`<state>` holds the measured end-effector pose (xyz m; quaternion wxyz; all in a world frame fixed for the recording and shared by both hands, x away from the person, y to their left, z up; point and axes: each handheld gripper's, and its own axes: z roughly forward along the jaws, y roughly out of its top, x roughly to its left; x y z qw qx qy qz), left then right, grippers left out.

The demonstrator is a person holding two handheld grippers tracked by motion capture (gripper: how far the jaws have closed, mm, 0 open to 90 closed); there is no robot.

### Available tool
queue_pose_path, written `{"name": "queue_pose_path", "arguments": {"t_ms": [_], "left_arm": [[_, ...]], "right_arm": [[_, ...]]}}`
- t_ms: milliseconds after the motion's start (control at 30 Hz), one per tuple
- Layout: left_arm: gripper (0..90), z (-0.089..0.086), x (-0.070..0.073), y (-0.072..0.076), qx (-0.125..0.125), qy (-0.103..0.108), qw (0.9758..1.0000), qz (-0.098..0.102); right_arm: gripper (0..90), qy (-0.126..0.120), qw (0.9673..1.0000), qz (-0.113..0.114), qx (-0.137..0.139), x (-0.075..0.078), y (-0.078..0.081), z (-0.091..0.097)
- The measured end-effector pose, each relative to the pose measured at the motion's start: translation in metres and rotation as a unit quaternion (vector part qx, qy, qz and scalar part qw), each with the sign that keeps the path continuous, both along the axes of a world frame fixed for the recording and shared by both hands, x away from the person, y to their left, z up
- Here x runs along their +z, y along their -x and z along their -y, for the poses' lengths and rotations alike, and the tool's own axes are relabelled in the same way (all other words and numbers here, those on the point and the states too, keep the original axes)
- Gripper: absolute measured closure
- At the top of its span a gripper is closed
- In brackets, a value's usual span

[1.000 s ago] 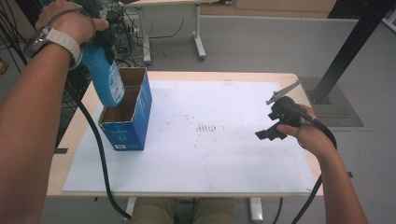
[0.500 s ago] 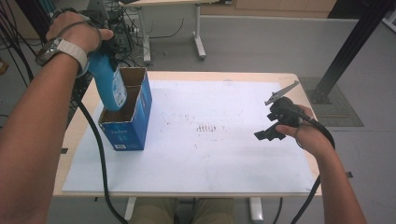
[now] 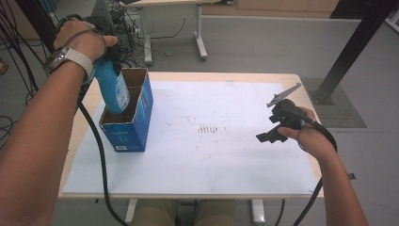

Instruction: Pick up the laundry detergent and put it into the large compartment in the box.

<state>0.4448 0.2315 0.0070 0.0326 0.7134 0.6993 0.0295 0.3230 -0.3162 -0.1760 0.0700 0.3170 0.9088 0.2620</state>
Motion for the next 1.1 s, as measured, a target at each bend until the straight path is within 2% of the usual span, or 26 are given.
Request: {"name": "queue_pose_path", "arguments": {"t_ms": [500,667,1100], "left_arm": [[39.2,-0.001,-0.022,-0.003,0.001,0.001,1.0000,0.000],[39.2,0.000,-0.029,-0.006,0.002,0.000,1.0000,-0.007],[39.2,0.003,-0.042,-0.008,-0.001,0.000,1.0000,-0.005]], "right_arm": [[7.2,-0.002,1.0000,-0.003,-0.001,-0.004,0.000,0.001],[7.3,-0.002,1.0000,-0.004,0.000,-0.006,-0.001,0.001],[7.3,-0.004,1.0000,-0.005,-0.002,-0.009,0.000,0.004]]}}
